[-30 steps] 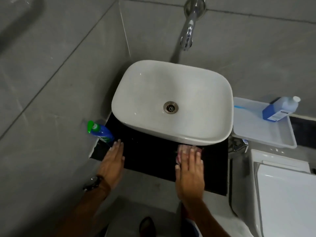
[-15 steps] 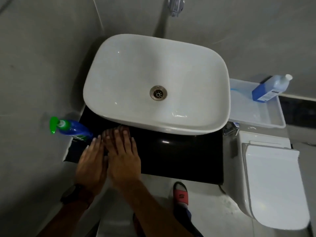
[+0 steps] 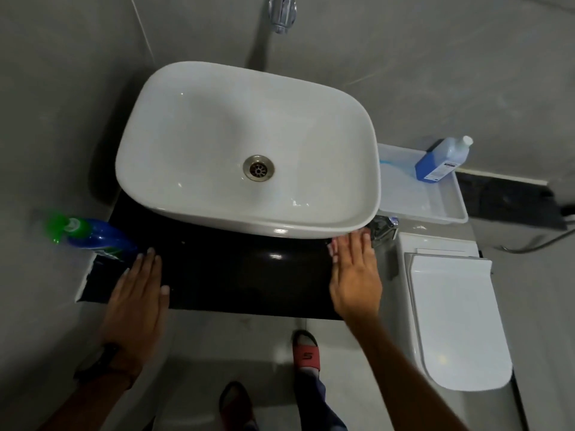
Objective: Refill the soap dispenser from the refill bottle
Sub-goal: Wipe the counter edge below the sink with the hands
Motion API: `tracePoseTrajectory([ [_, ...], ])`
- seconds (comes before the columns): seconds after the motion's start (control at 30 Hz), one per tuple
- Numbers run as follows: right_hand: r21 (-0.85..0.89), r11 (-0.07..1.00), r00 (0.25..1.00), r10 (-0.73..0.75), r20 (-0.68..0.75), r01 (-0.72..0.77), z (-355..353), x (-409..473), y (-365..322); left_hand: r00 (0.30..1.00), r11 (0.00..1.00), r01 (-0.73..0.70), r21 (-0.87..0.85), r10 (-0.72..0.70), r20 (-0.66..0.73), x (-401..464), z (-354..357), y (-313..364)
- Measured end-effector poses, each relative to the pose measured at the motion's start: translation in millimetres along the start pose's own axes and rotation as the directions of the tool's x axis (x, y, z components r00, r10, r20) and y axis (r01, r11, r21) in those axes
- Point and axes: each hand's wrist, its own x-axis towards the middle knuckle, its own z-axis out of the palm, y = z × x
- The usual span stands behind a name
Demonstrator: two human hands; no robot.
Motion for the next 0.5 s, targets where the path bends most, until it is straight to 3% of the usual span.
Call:
tracePoseTrajectory([
  [0.13, 0.004, 0.996, 0.996, 0.092, -0.008, -0.092, -3.7, 29.6, 12.2, 1.000, 1.000, 0.008, -0.023, -0.009, -0.026, -1.1, -1.4, 4.5],
  [0.27, 0.013, 0.987, 0.985, 0.163, -0.059, -0.162, 11.1, 5.2, -20.5, 1.000, 1.000, 0.006, -0.027, -0.007, -0.028, -1.0, -1.6, 5.2],
  [0.4, 0.191, 0.981, 0.991, -0.018, -0.136, 0.044, 41.7, -55.4, -113.6, 0.999, 1.000, -0.003, -0.024, 0.002, -0.042, -1.6, 0.3, 2.3],
  [0.5, 0.293, 0.940, 0.984, -0.149, -0.102, 0.173, 51.3, -65.0, -198.0, 0.999, 1.000, -0.011, -0.020, 0.010, -0.051, -1.3, 1.6, 1.3],
])
